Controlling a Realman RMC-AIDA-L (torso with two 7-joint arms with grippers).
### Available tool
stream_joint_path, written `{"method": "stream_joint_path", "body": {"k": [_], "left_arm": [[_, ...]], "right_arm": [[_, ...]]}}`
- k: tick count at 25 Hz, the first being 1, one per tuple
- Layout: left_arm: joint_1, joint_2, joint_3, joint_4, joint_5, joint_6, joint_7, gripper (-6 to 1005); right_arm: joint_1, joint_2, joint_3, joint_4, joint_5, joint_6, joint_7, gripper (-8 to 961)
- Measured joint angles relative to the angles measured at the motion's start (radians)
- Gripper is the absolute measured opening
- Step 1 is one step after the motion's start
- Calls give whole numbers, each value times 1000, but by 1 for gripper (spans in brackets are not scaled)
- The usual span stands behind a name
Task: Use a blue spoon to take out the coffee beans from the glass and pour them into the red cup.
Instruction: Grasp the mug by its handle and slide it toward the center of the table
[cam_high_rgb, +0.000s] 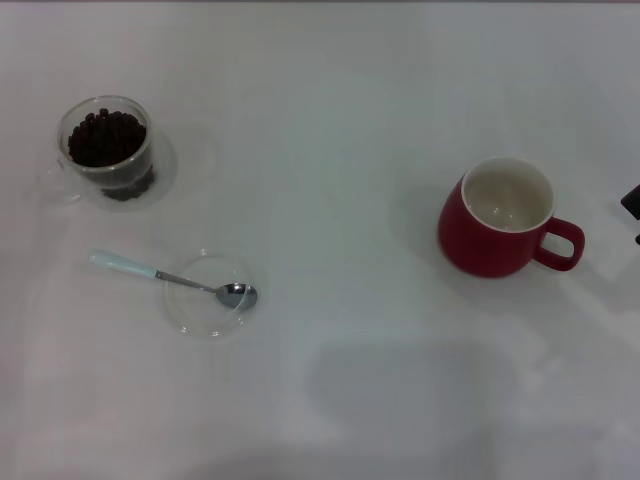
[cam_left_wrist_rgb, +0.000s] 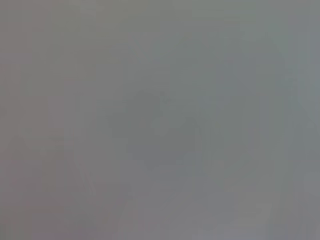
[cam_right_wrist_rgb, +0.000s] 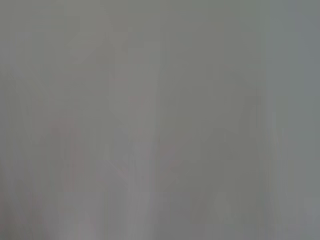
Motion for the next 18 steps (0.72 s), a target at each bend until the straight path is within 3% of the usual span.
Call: {"method": "stream_joint_path", "body": {"k": [12, 18], "left_arm": [[-1, 1, 0, -3, 8, 2, 1, 876], [-9, 3, 0, -9, 14, -4, 3, 875]], "right_arm": [[17, -2, 0, 1, -40, 45, 2, 818], [20, -1, -15, -4, -86, 143, -6, 792]]}}
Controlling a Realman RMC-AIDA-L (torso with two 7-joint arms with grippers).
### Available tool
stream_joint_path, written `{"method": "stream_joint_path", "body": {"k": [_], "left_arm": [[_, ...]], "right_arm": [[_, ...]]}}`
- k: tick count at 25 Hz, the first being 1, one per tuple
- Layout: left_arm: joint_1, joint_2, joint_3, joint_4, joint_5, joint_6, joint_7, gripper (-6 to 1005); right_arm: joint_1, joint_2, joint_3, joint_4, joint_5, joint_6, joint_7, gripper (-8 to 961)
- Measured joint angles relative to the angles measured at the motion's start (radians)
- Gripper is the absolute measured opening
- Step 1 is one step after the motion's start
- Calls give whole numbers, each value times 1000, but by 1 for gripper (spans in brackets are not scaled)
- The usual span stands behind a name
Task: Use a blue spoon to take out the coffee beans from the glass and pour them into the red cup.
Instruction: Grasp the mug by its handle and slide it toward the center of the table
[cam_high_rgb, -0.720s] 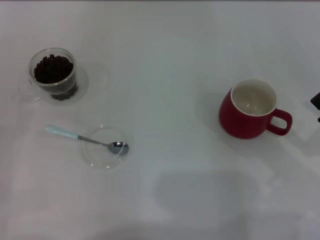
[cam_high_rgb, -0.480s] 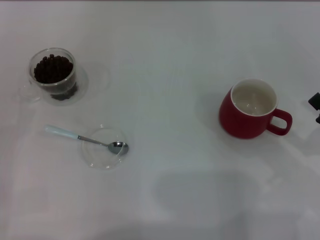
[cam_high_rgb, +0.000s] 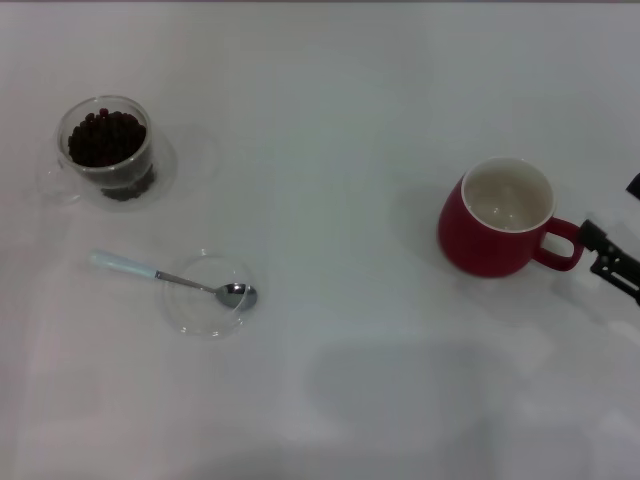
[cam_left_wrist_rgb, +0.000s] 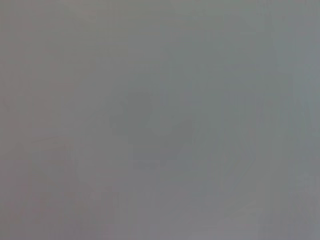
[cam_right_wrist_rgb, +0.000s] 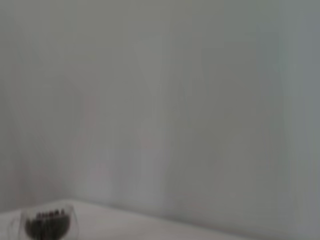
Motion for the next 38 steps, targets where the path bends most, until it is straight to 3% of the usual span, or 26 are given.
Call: {"method": "stream_joint_path", "body": {"k": [21, 24, 38], "left_arm": [[1, 2, 0, -2, 6, -11, 24, 876], [0, 3, 0, -3, 6, -12, 24, 876], [-2, 2, 0, -14, 6, -12, 24, 875]], "right_arm": [[36, 3, -86, -36, -1, 214, -27, 704], [37, 3, -86, -41, -1, 216, -33, 540], [65, 3, -89, -61, -37, 235, -46, 431]]}}
